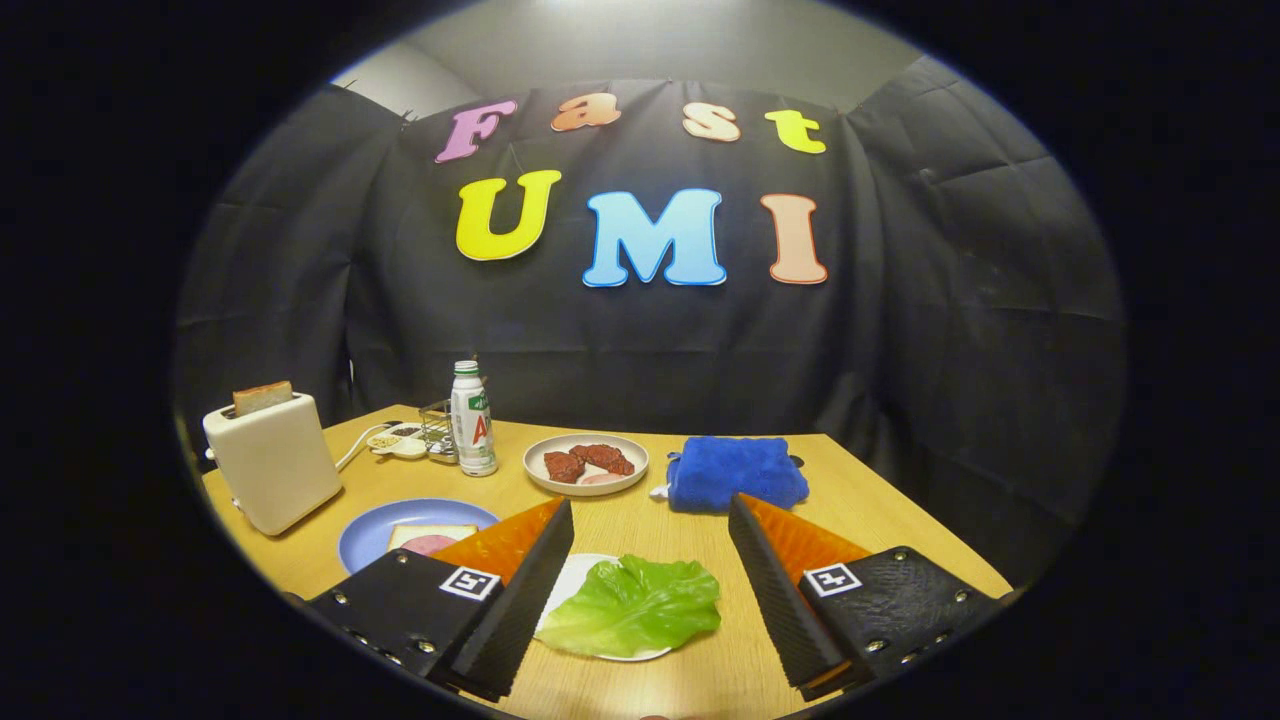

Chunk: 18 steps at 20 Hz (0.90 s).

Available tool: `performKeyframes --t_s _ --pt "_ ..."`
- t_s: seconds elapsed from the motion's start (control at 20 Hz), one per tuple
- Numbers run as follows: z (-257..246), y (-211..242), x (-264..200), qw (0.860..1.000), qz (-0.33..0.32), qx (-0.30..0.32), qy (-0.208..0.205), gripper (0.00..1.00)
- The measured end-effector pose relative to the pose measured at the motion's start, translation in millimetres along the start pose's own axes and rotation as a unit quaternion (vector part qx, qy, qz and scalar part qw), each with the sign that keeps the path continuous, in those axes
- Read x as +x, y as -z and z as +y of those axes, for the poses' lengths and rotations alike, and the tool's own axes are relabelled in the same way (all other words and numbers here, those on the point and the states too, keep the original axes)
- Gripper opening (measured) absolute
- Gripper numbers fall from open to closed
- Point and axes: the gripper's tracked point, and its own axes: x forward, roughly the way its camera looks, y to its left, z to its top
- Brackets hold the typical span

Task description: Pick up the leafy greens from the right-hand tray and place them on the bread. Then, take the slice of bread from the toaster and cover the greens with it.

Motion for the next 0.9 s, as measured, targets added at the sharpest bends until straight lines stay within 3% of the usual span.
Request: performKeyframes --t_s 0.3,0.55,0.9 --pt "3.9 45.0 27.5 0.998 0.069 -0.015 0.006 0.95" --pt "10.1 91.2 45.4 0.987 0.156 -0.026 -0.006 0.95" --pt "20.6 127.0 53.3 0.975 0.217 -0.035 -0.021 0.95"
